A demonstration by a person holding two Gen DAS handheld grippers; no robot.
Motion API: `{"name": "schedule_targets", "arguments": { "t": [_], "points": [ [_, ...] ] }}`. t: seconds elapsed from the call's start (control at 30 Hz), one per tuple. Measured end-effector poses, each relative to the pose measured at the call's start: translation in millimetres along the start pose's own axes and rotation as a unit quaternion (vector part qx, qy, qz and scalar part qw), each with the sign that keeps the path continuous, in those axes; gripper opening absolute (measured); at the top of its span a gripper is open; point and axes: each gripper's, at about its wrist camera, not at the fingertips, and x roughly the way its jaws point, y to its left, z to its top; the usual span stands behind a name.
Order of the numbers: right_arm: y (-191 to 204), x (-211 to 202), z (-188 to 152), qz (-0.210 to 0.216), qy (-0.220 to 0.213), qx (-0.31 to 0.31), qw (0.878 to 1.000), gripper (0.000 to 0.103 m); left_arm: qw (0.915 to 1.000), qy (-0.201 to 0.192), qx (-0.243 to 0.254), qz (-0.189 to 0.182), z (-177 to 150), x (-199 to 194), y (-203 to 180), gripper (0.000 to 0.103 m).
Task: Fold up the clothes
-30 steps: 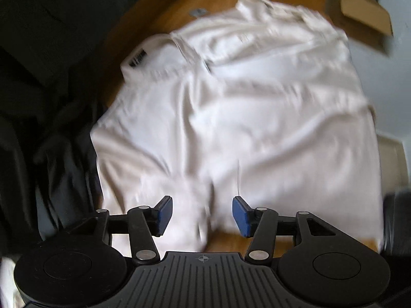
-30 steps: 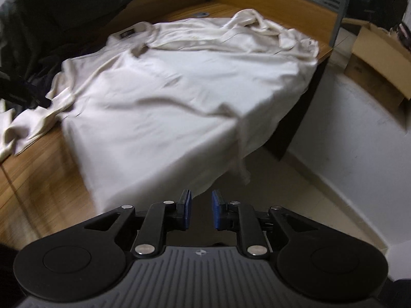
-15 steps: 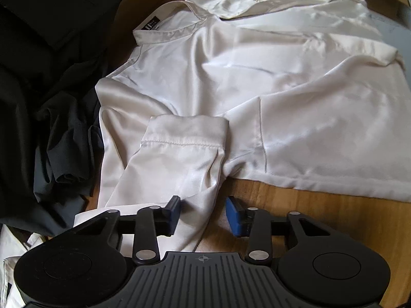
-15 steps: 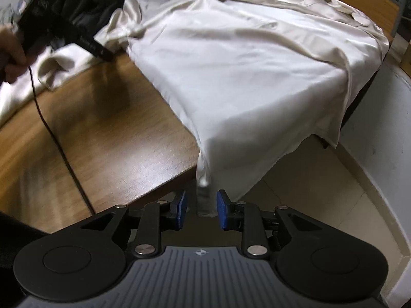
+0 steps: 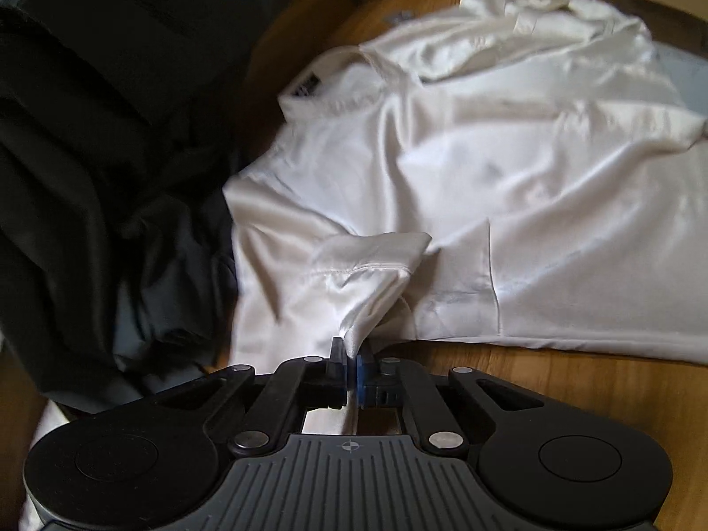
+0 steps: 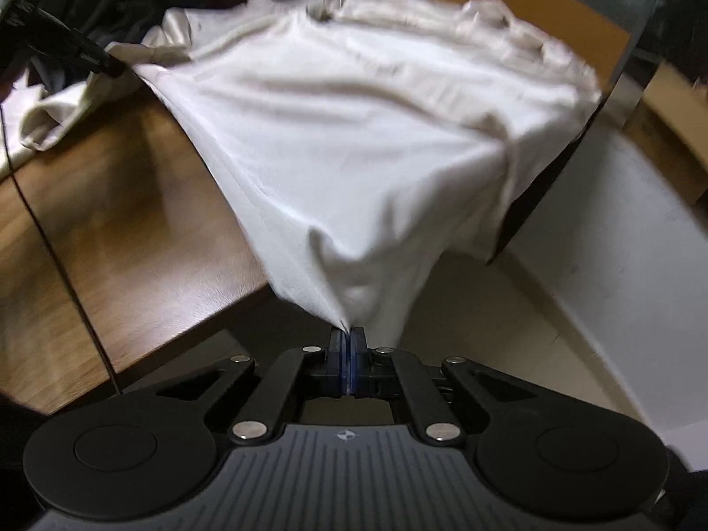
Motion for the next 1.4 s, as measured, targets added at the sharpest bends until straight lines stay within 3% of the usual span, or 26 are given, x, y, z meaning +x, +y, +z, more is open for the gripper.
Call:
{"name": "schedule_targets", "arguments": {
  "t": [0.17,0.3,0.4,0.63,0.9,1.1,1.2,1.4],
  "points": [
    [9.6,-34.9,-7.6,0.019,0.021,-0.02,0.999,0.001,0.9997,0.01,0.003,0.022,-4.2,-13.8,16.7,0.004],
    [17.5,-29.1,-23.0,0.042,0.037,-0.011,0.998,0.001,0.9982,0.045,-0.034,0.024,-19.8,-4.7,45.3,0.005],
    [21.5,-16.2,-25.2,0.06,0.049,-0.007,0.997,0.007,0.9964,0.065,-0.051,0.018,-29.5,0.0,55.1,0.006],
    [2.6,-18.3,-18.5,0.05,0.03,-0.016,0.998,0.02,0.9978,0.045,-0.05,-0.002,-22.8,-15.1,47.4,0.016],
    [-50.6,-26.0,-0.1,0.023,0.012,-0.008,1.0,0.022,0.9955,0.031,-0.076,-0.048,12.4,-32.4,26.1,0.042],
    [-111.6,-30.1,29.6,0.009,-0.009,-0.007,1.0,0.027,0.99,0.032,-0.114,-0.078,54.6,-36.8,3.0,0.057],
    [-149.1,-27.3,49.0,0.003,-0.02,-0.012,1.0,0.027,0.9862,0.028,-0.14,-0.085,80.8,-35.5,-6.9,0.06],
    [-231.9,-6.0,95.8,0.009,-0.041,-0.028,0.999,0.027,0.9811,0.028,-0.18,-0.065,131.1,-21.8,-29.2,0.061]
  ]
}}
